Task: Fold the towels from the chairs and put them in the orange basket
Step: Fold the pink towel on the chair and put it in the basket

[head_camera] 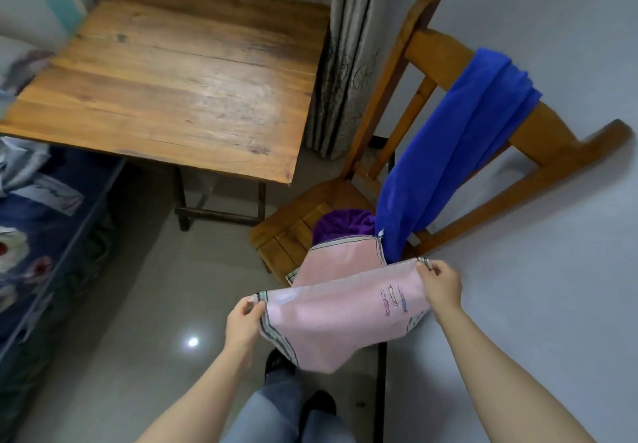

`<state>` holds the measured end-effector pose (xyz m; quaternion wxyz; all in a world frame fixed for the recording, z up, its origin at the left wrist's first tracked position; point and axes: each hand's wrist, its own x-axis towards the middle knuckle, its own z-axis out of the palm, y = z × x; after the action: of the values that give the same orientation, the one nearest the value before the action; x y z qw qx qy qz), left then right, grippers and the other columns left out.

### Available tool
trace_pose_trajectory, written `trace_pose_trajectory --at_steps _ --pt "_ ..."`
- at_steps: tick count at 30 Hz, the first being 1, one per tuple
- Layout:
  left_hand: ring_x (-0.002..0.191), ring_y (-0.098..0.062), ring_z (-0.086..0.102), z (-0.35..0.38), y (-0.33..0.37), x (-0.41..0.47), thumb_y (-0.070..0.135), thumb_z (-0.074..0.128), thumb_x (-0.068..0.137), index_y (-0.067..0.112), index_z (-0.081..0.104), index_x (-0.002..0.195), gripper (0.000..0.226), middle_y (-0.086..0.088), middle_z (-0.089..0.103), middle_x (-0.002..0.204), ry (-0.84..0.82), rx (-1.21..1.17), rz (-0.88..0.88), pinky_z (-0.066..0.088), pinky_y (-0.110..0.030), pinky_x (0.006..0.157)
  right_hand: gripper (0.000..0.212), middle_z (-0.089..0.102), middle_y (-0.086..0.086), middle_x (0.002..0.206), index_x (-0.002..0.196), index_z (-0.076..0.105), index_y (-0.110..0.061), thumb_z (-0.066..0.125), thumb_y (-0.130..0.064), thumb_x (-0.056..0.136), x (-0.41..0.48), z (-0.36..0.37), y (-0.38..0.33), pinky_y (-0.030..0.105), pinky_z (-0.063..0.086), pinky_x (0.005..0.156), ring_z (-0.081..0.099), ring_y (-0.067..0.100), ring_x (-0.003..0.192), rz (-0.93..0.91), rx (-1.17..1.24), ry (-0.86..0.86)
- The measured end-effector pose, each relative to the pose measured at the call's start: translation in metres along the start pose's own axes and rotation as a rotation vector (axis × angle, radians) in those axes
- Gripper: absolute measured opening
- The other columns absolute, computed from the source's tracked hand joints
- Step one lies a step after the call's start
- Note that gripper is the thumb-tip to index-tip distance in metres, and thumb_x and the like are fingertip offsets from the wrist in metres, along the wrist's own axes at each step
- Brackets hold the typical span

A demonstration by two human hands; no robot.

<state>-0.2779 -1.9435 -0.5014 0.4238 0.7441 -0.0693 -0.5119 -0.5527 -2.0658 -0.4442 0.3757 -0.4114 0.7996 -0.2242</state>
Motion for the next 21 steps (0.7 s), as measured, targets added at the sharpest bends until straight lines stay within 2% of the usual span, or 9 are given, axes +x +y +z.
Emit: trace_pose_trajectory --at_steps 2,4,6,9,12,15,18,21 --pt "0.065 -0.018 0.048 0.002 -0.001 0.015 0.001 0.05 0.09 0.015 0.057 0.074 0.023 -0.004 0.056 0.071 0.034 -0.013 -0.024 0.038 -0.029 0.059 0.009 0.059 0.01 0.089 0.093 0.056 -0.009 0.057 -0.018 0.09 0.014 0.016 0.001 0.025 0.044 0.058 0.057 0.024 0.079 0.006 0.004 0.01" --pt "0.066 -0.019 0.047 0.003 -0.003 0.032 0.001 0.049 0.09 0.015 0.055 0.073 0.023 -0.005 0.053 0.07 0.072 -0.01 -0.039 0.037 -0.029 0.06 0.01 0.062 0.01 0.093 0.092 0.056 -0.012 0.058 -0.022 0.09 0.028 0.033 0.008 0.033 0.051 0.068 0.06 0.026 0.084 0.021 0.018 0.015" --pt "0.076 -0.021 0.047 0.006 -0.005 0.052 0.002 0.05 0.089 0.015 0.056 0.074 0.021 -0.006 0.054 0.072 0.087 0.012 -0.024 0.037 -0.032 0.069 0.01 0.061 0.008 0.091 0.089 0.056 -0.013 0.057 -0.023 0.091 0.04 0.05 0.014 0.036 0.051 0.073 0.059 0.025 0.084 0.013 0.046 0.023" --pt "0.082 -0.023 0.049 0.02 -0.009 0.083 0.004 0.052 0.089 0.013 0.057 0.076 0.017 -0.012 0.057 0.081 0.123 0.006 0.001 0.037 -0.034 0.072 0.011 0.059 0.006 0.086 0.088 0.058 -0.011 0.055 -0.021 0.092 0.061 0.076 0.025 0.025 0.042 0.061 0.055 0.019 0.079 -0.006 0.09 0.017" --pt "0.077 -0.023 0.05 0.037 -0.02 0.1 0.004 0.052 0.09 0.012 0.056 0.075 0.018 -0.014 0.058 0.085 0.156 -0.082 -0.012 0.039 -0.033 0.07 0.014 0.057 0.005 0.08 0.086 0.06 -0.007 0.054 -0.018 0.092 0.083 0.098 0.039 0.022 0.036 0.056 0.051 0.019 0.077 -0.036 0.082 -0.021" --pt "0.065 -0.017 0.047 0.047 -0.031 0.102 0.001 0.05 0.09 0.013 0.051 0.073 0.021 -0.007 0.054 0.075 0.193 -0.194 -0.063 0.037 -0.03 0.06 0.019 0.058 0.008 0.088 0.093 0.063 -0.003 0.054 -0.019 0.093 0.099 0.112 0.05 0.024 0.034 0.064 0.051 0.019 0.08 -0.067 0.033 -0.068" --pt "0.065 -0.016 0.048 0.049 -0.033 0.103 -0.001 0.05 0.091 0.013 0.05 0.074 0.022 -0.006 0.054 0.074 0.238 -0.261 -0.074 0.04 -0.03 0.061 0.023 0.059 0.011 0.106 0.102 0.065 0.0 0.055 -0.018 0.092 0.112 0.12 0.055 0.02 0.034 0.071 0.05 0.015 0.086 -0.145 -0.008 -0.059" --pt "0.065 -0.016 0.048 0.05 -0.035 0.108 -0.002 0.049 0.091 0.012 0.049 0.075 0.022 -0.007 0.054 0.075 0.259 -0.266 -0.079 0.041 -0.029 0.062 0.025 0.057 0.012 0.114 0.107 0.065 0.002 0.056 -0.016 0.092 0.121 0.128 0.053 0.012 0.031 0.07 0.047 0.013 0.088 -0.174 -0.004 -0.064"
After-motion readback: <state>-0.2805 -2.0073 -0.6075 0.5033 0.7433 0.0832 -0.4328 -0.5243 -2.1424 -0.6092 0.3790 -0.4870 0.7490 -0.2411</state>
